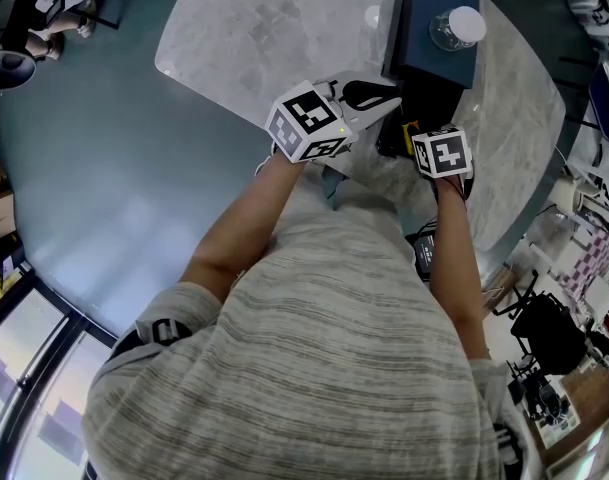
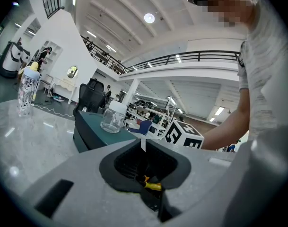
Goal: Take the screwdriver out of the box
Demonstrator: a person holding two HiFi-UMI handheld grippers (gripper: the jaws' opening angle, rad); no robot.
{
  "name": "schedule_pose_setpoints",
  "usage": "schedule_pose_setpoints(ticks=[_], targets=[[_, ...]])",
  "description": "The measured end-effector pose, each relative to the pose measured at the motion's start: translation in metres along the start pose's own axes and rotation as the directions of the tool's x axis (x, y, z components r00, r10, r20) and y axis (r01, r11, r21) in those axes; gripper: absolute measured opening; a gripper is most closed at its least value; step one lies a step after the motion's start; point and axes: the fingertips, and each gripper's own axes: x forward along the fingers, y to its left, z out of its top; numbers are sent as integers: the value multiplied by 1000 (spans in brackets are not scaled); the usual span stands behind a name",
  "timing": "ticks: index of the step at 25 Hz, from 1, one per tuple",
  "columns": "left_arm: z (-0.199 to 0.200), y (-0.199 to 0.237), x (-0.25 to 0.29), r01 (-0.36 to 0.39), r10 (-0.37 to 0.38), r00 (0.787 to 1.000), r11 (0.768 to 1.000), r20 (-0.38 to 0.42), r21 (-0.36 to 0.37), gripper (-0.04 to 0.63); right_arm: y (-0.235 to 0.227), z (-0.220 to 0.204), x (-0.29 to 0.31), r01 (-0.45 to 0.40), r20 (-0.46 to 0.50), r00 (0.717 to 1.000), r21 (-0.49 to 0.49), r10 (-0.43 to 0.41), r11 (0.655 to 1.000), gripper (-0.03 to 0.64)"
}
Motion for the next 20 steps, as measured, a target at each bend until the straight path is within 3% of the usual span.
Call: schedule_pose_setpoints(ticks=[7, 14, 20], targets=[[-2, 0, 1, 5, -5, 1000, 1000, 0, 0, 28, 5, 1, 5, -62, -44, 997, -21, 61, 998, 80], [-1, -1, 1, 1, -1, 1000, 1000, 1, 0, 28, 3, 1, 4, -15, -60, 998, 7, 15, 1000, 72], [-2, -2, 4, 7, -7, 1000, 1000, 1, -2, 28, 3, 0, 8, -64, -79, 995, 32, 66, 997, 72]])
